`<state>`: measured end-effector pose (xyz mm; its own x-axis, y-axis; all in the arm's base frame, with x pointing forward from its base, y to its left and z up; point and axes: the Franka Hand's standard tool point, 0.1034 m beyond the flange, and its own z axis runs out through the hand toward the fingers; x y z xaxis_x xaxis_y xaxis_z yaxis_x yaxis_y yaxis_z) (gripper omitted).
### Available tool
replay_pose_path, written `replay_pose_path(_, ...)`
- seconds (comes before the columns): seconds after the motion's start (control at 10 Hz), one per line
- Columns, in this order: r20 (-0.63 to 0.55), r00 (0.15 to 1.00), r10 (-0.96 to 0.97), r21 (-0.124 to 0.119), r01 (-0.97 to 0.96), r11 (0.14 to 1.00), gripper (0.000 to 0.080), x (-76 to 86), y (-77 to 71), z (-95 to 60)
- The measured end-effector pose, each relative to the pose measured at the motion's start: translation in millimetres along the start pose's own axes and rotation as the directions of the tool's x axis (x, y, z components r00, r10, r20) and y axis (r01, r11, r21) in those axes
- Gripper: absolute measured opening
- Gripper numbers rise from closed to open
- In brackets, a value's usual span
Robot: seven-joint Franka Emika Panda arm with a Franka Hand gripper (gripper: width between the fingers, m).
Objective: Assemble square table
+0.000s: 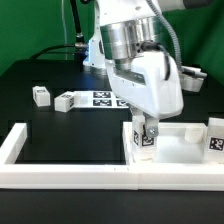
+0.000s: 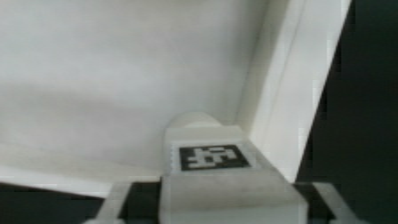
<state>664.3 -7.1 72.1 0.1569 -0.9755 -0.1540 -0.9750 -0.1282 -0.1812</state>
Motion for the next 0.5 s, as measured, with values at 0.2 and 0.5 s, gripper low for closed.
replay_pose_path(0.2, -0.002, 0.998, -0.068, -0.001, 0.068, 0.998, 0.0295, 0.0, 0.0, 0.1)
replay_pose_path(0.5, -0.022, 0.843, -0.538, -0.039, 0.537, 0.843, 0.0590, -2.0, -0.9, 0.2)
